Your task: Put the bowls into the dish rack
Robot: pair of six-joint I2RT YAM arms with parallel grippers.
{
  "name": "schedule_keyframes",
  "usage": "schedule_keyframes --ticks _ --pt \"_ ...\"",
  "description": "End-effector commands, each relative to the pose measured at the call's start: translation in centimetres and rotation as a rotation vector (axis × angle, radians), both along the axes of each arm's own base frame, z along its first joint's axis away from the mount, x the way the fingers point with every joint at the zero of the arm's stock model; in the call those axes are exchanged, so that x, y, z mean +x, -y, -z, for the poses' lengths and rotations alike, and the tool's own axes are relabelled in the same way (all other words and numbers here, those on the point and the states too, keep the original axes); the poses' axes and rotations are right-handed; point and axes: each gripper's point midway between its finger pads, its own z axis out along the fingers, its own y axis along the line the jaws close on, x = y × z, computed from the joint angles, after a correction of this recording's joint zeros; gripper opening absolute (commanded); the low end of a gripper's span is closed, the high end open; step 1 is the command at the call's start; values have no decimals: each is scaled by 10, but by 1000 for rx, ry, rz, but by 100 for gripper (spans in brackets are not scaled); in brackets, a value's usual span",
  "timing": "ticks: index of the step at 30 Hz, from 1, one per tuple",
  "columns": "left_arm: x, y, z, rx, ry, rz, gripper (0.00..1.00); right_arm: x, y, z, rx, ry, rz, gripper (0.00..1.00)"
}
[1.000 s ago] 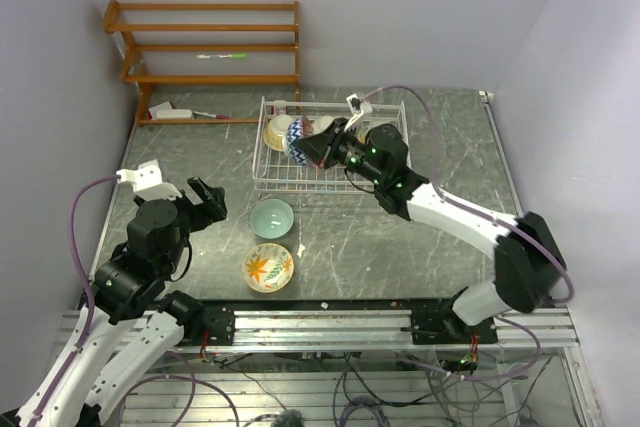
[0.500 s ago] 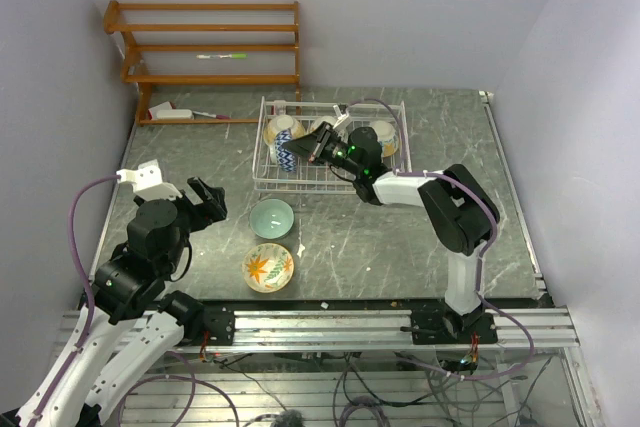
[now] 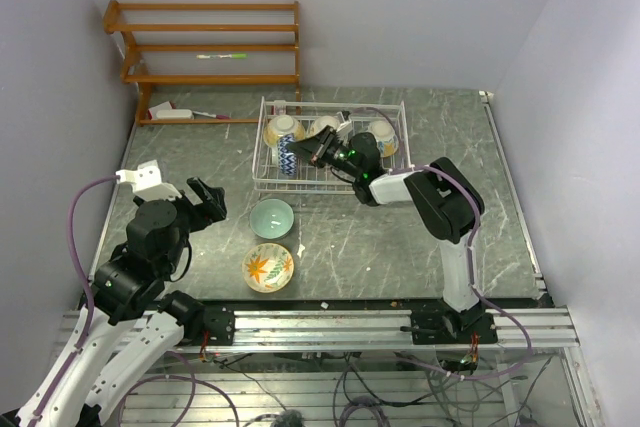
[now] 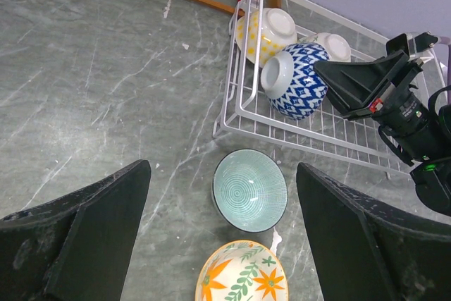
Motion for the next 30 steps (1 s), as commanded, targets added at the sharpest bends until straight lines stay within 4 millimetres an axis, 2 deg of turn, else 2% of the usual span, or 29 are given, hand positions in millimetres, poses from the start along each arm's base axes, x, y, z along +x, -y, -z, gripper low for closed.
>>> schedule_keyframes --ticks 1,5,10,12,14,23,30 --pt "0 -2 -7 -10 22 -12 95 6 7 -10 -5 10 41 2" --pt "0 -3 -6 -12 22 -15 95 6 15 12 -31 -50 52 9" --pt "0 -4 -6 -10 19 -18 95 2 27 30 -12 -102 62 13" --pt "0 -4 -6 -9 19 -20 95 2 29 31 -15 -105 62 17" --pt "0 -4 -7 -10 21 -21 95 -3 34 42 -35 -128 70 19" --pt "0 -4 -5 -10 16 -22 96 -11 52 55 -81 -159 118 21" --pt "0 -3 -4 -12 13 -22 95 -19 56 62 -111 -175 115 22"
